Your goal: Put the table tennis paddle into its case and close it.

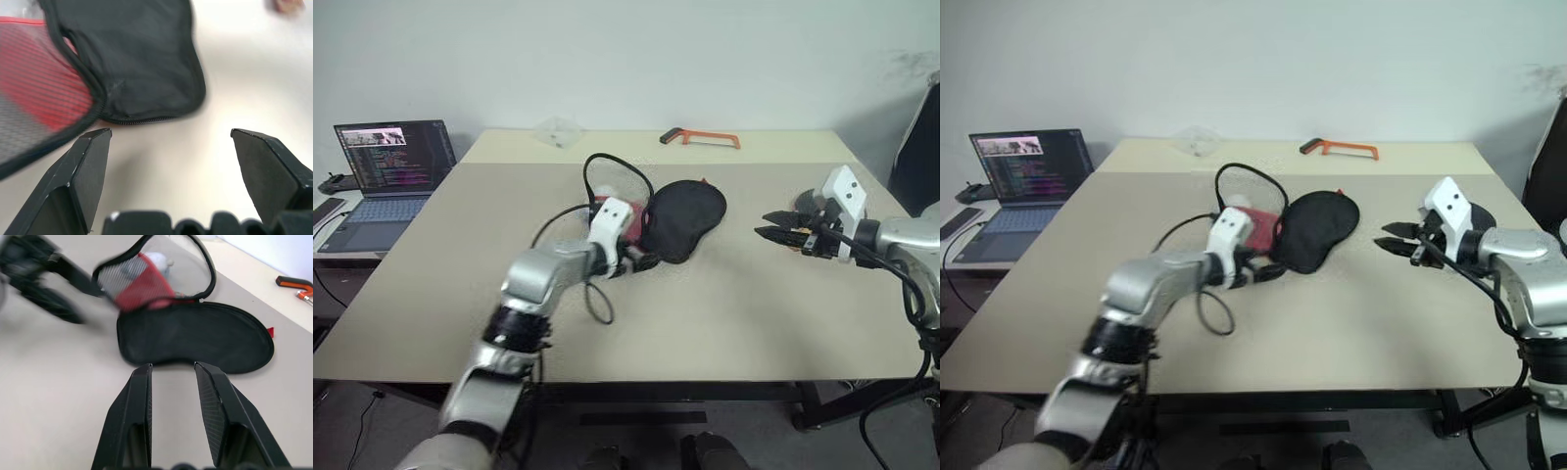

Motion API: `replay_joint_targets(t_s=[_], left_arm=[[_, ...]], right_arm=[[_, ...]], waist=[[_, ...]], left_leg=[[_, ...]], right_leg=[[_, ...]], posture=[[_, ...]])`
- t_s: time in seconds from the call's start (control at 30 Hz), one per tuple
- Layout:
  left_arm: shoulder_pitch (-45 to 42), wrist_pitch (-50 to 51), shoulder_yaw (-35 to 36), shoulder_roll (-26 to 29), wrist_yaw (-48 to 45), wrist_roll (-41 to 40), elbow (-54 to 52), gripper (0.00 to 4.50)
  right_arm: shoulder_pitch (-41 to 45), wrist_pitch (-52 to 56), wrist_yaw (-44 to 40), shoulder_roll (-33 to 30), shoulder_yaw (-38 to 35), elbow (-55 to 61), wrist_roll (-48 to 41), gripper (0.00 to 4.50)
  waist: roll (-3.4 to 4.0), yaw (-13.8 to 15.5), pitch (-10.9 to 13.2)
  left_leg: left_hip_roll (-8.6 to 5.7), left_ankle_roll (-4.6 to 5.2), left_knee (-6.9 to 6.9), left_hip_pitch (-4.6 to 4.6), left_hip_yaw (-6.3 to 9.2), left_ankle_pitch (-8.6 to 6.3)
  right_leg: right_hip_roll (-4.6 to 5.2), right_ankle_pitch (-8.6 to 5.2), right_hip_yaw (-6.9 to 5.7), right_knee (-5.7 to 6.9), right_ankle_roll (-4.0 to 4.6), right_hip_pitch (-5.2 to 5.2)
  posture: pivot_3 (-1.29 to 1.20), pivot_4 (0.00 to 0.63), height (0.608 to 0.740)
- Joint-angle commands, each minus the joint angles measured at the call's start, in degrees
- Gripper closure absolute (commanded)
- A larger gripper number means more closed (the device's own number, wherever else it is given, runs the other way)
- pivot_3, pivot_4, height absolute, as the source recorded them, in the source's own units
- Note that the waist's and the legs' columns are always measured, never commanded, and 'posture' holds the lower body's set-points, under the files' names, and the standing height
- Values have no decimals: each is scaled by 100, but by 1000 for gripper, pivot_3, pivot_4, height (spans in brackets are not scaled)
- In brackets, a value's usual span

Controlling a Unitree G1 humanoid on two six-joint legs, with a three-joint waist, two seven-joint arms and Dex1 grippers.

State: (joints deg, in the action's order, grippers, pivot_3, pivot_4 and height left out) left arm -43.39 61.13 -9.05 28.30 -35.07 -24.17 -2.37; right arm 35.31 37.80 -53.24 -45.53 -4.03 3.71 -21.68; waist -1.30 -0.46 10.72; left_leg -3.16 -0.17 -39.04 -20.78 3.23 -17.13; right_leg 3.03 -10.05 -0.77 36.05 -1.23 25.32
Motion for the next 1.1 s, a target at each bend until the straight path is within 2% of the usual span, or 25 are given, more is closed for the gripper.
replay_joint_targets(t_s=[0.03, 0.13, 0.3, 0.47, 0.63, 0.83, 1.07, 1.1], left_arm=[[-192, -178, 423, 566, -785, -403, -745, 245], [-177, -552, 642, 1171, -1339, -476, -637, 245], [77, -2221, 357, 2366, -2060, 573, 326, 245], [207, -3235, 588, 2760, -2538, 834, 953, 245], [348, -3585, 852, 2826, -2745, 827, 1145, 245], [522, -3437, 912, 2609, -2657, 754, 846, 245], [608, -3330, 990, 2417, -2406, 788, 608, 245], [635, -3313, 1021, 2429, -2380, 785, 587, 212]], right_arm=[[220, 191, 250, 160, -66, 172, -124, 3068], [507, 526, 838, 593, -13, -118, 14, 3068], [1194, 1724, 2540, 1976, -157, -784, 119, 3068], [1513, 2048, 3554, 2868, -222, -1496, 327, 3068], [1800, 1866, 4130, 3356, -415, -2366, 447, 3068], [2014, 1512, 4171, 3589, -124, -2998, 694, 3068], [2579, 978, 3981, 3827, -214, -4029, 674, 3068], [2631, 1003, 4003, 3821, -276, -4044, 641, 2891]], waist=[[0, 24, 0], [1, 24, 0], [1, -59, -1], [1, -72, 0], [-1, -79, -1], [-1, -138, -1], [-1, -150, -1], [-1, -151, -1]], left_leg=[[-1, 1, 0, 1, 0, 0], [0, 2, 1, 2, -1, 0], [5, 4, 6, 11, -13, 1], [-1, 9, 8, -12, -8, -1], [-3, 18, 10, -33, -8, -6], [-2, 38, 11, -40, -13, -17], [-1, 46, 10, -27, -17, -21], [-1, 46, 10, -26, -18, -21]], right_leg=[[1, 0, 0, -1, 0, -1], [0, 0, -2, -2, 1, -1], [-1, -1, 8, 1, 8, 0], [5, 1, 5, 4, 8, 21], [8, 3, 5, 3, 6, 44], [6, 3, 8, 8, 6, 54], [3, 3, 13, 30, 7, 54], [3, 3, 14, 32, 7, 54]], posture=[[0, 150, 740], [0, 150, 740], [0, 150, 740], [0, 150, 740], [0, 150, 740], [0, 150, 740], [0, 150, 740], [0, 150, 740]])
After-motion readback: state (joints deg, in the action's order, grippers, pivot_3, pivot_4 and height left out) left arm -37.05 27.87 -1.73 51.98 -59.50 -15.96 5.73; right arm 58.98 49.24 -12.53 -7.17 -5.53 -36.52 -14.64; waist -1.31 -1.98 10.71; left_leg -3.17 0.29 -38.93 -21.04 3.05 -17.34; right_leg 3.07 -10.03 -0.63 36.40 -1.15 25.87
